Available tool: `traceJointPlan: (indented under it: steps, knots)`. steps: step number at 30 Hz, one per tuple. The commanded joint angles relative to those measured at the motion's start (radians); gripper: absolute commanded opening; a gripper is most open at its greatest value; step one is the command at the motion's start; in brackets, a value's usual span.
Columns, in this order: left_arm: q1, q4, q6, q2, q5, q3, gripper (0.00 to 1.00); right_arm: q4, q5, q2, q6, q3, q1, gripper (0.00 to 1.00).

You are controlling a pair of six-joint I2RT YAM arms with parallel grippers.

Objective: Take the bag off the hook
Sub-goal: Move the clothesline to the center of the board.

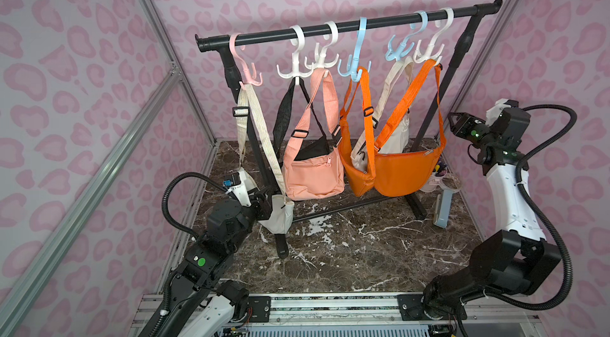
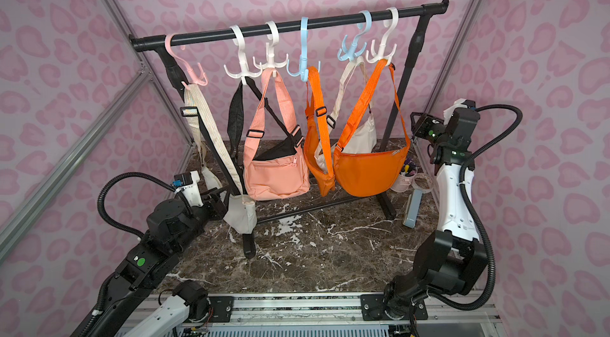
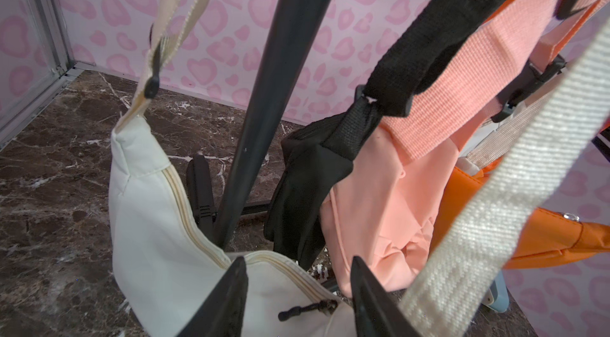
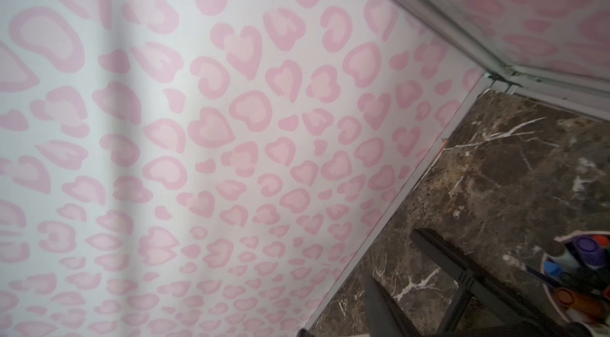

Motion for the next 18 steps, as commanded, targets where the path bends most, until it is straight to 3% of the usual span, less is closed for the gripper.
traceJointPlan:
  steps: [1, 18]
  knots:
    - [0.012, 0.092, 0.035, 0.021, 0.044, 0.02, 0.52, 0.056, -0.136, 0.018, -0.005, 0.001, 0.007, 0.42]
    - [0.193, 0.187, 0.041, 0.119, 0.255, 0.047, 0.52, -0.016, -0.218, 0.037, -0.129, -0.002, 0.081, 0.43]
